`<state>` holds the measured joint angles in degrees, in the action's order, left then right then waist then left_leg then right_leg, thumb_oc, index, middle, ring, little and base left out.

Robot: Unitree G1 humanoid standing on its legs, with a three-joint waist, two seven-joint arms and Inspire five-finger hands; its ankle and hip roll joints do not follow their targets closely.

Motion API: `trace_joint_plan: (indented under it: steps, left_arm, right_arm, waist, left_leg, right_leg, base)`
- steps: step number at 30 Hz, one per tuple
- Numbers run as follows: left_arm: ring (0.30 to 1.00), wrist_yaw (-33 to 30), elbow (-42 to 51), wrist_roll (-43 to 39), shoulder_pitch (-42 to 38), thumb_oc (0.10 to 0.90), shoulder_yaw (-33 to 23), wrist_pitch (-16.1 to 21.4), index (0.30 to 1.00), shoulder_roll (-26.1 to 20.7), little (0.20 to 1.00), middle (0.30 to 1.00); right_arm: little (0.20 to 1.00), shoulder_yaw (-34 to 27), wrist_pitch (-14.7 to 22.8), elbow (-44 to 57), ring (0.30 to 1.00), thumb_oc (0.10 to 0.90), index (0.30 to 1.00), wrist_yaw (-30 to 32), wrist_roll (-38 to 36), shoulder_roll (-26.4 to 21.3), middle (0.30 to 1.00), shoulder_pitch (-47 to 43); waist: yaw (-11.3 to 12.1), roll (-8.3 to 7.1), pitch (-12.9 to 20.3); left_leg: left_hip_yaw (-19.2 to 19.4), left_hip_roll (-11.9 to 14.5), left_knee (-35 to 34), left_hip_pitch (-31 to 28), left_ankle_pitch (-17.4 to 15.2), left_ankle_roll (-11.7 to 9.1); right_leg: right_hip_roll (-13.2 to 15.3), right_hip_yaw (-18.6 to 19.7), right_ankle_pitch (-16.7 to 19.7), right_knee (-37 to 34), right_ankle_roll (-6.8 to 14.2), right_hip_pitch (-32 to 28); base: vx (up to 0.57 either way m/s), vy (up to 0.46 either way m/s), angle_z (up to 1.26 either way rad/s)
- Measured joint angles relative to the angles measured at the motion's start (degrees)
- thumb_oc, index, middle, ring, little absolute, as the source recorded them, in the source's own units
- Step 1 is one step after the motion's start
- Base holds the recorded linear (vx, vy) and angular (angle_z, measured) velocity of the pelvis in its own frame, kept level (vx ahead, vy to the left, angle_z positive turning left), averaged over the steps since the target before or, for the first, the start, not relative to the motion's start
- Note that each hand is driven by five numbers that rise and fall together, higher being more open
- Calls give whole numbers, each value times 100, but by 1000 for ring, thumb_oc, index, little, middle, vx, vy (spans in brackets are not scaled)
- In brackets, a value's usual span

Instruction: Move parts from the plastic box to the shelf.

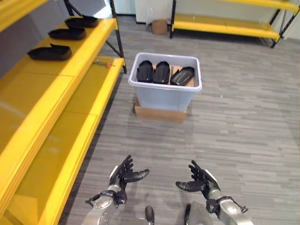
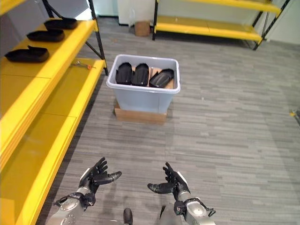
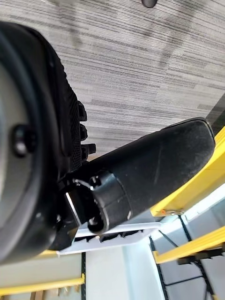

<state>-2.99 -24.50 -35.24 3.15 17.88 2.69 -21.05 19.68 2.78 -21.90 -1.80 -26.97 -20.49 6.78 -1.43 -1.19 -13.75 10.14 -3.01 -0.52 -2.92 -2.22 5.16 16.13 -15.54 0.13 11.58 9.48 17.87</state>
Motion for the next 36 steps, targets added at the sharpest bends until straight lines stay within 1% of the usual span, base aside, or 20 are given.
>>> trace_joint_plan:
  steps: [2, 4, 7, 8, 9, 11, 13, 14, 16, 17, 18, 20, 22, 24, 26, 28, 29, 32, 33, 36]
  left_arm:
    - [1000, 14, -120, 5, 19, 900, 5, -8, 1000, 21, 1000, 1000]
    - [1000, 12, -158, 6, 38, 900, -11, -9, 1000, 18, 1000, 1000]
    - [1000, 13, -153, 16, 93, 900, -38, -7, 1000, 40, 1000, 1000]
    - [1000, 1, -171, 17, 122, 900, -41, -17, 1000, 115, 1000, 1000]
    - [1000, 10, -168, 18, 123, 900, -17, -13, 1000, 247, 1000, 1000]
    - [1000, 75, -134, 19, 106, 900, -18, 0, 1000, 303, 1000, 1000]
    - [1000, 103, -186, 18, 36, 900, -21, -6, 1000, 407, 1000, 1000]
    - [1000, 121, -172, 14, 14, 900, -21, 3, 1000, 423, 1000, 1000]
    - [1000, 109, -149, 3, 19, 900, -34, 27, 1000, 408, 1000, 1000]
    - [1000, 114, -150, 2, 53, 900, -32, 21, 1000, 400, 1000, 1000]
    - [1000, 120, -117, 0, 11, 900, -23, 24, 1000, 413, 1000, 1000]
    - [1000, 122, -42, -1, -16, 900, -19, 21, 1000, 374, 1000, 1000]
    - [1000, 127, -9, -6, 15, 900, -13, 18, 1000, 364, 1000, 1000]
    - [1000, 117, -18, -7, 57, 900, -12, 18, 1000, 374, 1000, 1000]
    - [1000, 108, -47, -6, 117, 900, -18, 9, 1000, 336, 1000, 1000]
    - [1000, 119, -133, 6, 158, 900, -18, 9, 1000, 284, 1000, 1000]
    - [1000, 101, -251, 7, 103, 900, -27, 5, 1000, 270, 1000, 1000]
    - [1000, 106, -266, 8, 262, 900, -27, -20, 1000, 199, 1000, 1000]
    - [1000, 103, -295, 8, 286, 900, -37, -21, 1000, 133, 1000, 1000]
    - [1000, 108, -165, 9, 171, 900, -44, -18, 1000, -92, 1000, 1000]
  right_arm:
    - [1000, 21, -71, -25, 1000, 900, 1000, 4, 7, -13, 1000, 40]
    - [1000, 27, -88, -24, 1000, 900, 1000, -1, 55, -1, 1000, 46]
    - [1000, 29, -98, -27, 1000, 900, 1000, -32, 128, 10, 1000, 38]
    - [1000, 28, -120, -32, 1000, 900, 1000, -43, 126, -27, 1000, 29]
    - [1000, 6, -119, -38, 1000, 900, 1000, -39, 126, -100, 1000, -35]
    - [1000, 5, -117, -42, 1000, 900, 1000, -50, 122, -136, 1000, -170]
    - [1000, -50, -61, -76, 1000, 900, 1000, -50, 99, -177, 1000, -323]
    - [1000, -52, -36, -79, 1000, 900, 1000, -47, 88, -233, 1000, -386]
    - [1000, -45, -18, -80, 1000, 900, 1000, -40, 85, -261, 1000, -375]
    - [1000, -24, -4, -78, 1000, 900, 1000, -22, 72, -299, 1000, -354]
    - [1000, -21, 37, -17, 1000, 900, 1000, -17, 16, -381, 1000, -307]
    - [1000, -15, 35, -34, 1000, 900, 1000, 37, -23, -406, 1000, -270]
    - [1000, -14, 34, -48, 1000, 900, 1000, 64, -25, -416, 1000, -165]
    - [1000, -17, 11, -64, 1000, 900, 1000, 60, -23, -438, 1000, -122]
    - [1000, -13, 11, -101, 1000, 900, 1000, 55, -21, -409, 1000, -102]
    - [1000, -2, 41, -174, 1000, 900, 1000, 55, -9, -376, 1000, -27]
    - [1000, -2, 26, -386, 1000, 900, 1000, 53, -5, -379, 1000, -131]
    - [1000, -4, 5, -387, 1000, 900, 1000, 26, -5, -451, 1000, 83]
    - [1000, 21, 2, -375, 1000, 900, 1000, 26, -7, -392, 1000, 141]
    - [1000, 28, -11, -178, 1000, 900, 1000, -72, -5, -215, 1000, 170]
  waist:
    - [-32, -45, -21]
    - [-136, -34, -19]
    - [-140, -104, 71]
    - [-153, -15, 202]
    - [-160, 211, 306]
    - [-130, 262, 337]
    - [-161, 245, 376]
    - [-154, 119, 459]
    - [-10, 8, 489]
    - [34, -50, 482]
    - [56, -107, 471]
    - [83, -251, 405]
    - [175, -403, 345]
    - [218, -352, 306]
    - [346, -262, 245]
    - [352, -160, 306]
    - [429, 31, 143]
    - [490, 138, 202]
    - [498, 27, 238]
    - [471, -308, 312]
  left_leg:
    - [7, -137, -78, -282, -55, -67]
    - [-96, -122, -121, -529, -198, -172]
    - [-276, 8, -345, -1069, -387, -452]
    - [-365, 188, -385, -1184, -494, -606]
    - [-425, 477, -341, -1203, -525, -679]
    - [-414, 708, -21, -1175, -469, -781]
    - [-492, 884, 635, -1008, -430, -910]
    - [-651, 1000, 1917, -497, -320, -1130]
    - [-943, 1110, 3554, 198, 102, -1363]
    - [-1188, 1153, 4366, 696, 199, -1352]
    - [-1188, 1132, 4775, 1031, 575, -1278]
    - [-1018, 1182, 5160, 1581, 347, -1183]
    - [-731, 1130, 4564, 1959, 97, -1132]
    - [-578, 1125, 3280, 2034, 86, -1053]
    - [-540, 1176, 2506, 2137, 213, -1041]
    - [-730, 1220, 586, 1941, 557, -1181]
    - [-886, 1375, -290, 1800, 878, -1199]
    - [-839, 1370, -26, 1715, 898, -1106]
    - [-683, 1189, 55, 1571, 1251, -908]
    - [-368, 619, -44, 1400, 1359, -499]
  right_leg:
    - [40, -28, 494, -1192, -11, -67]
    - [53, 84, 907, -1387, -15, -85]
    - [-116, 20, 1073, -1136, -97, -552]
    - [-304, 92, 1373, -1129, -365, -687]
    - [-581, 10, 1149, -1015, -511, -731]
    - [-801, -45, 1036, -871, -792, -795]
    - [-922, -90, 792, -771, -865, -950]
    - [-1078, -80, 452, -738, -935, -1125]
    - [-1189, -21, 355, -811, -1211, -1310]
    - [-1313, -61, 238, -822, -1391, -1491]
    - [-1342, -78, 43, -773, -1563, -1562]
    - [-1366, -63, 31, -892, -1584, -1716]
    - [-1351, -35, -117, -1071, -1601, -2002]
    - [-1445, -85, -101, -1256, -1556, -2199]
    - [-1536, 7, -147, -1312, -1503, -2367]
    - [-1679, 79, -260, -1637, -1150, -2576]
    - [-1797, 93, -214, -1648, -1219, -2786]
    - [-1756, 227, -484, -1647, -993, -3064]
    - [-1520, 408, -743, -1469, -807, -3125]
    - [-877, 435, -834, -1069, -558, -3035]
  base:
    - [416, -176, 10]
    - [293, -127, 21]
    - [490, -220, 29]
    - [281, -148, 30]
    - [323, -213, 14]
    - [249, -198, -9]
    - [254, -290, -10]
    - [204, -276, -23]
    - [180, -244, -49]
    - [243, -281, -50]
    - [176, -192, -37]
    - [170, -62, -16]
    - [269, -6, -5]
    - [211, 78, 0]
    - [409, 201, -21]
    - [346, 166, -8]
    - [341, 163, -19]
    - [393, 232, -29]
    - [421, 279, -41]
    - [336, 287, -15]
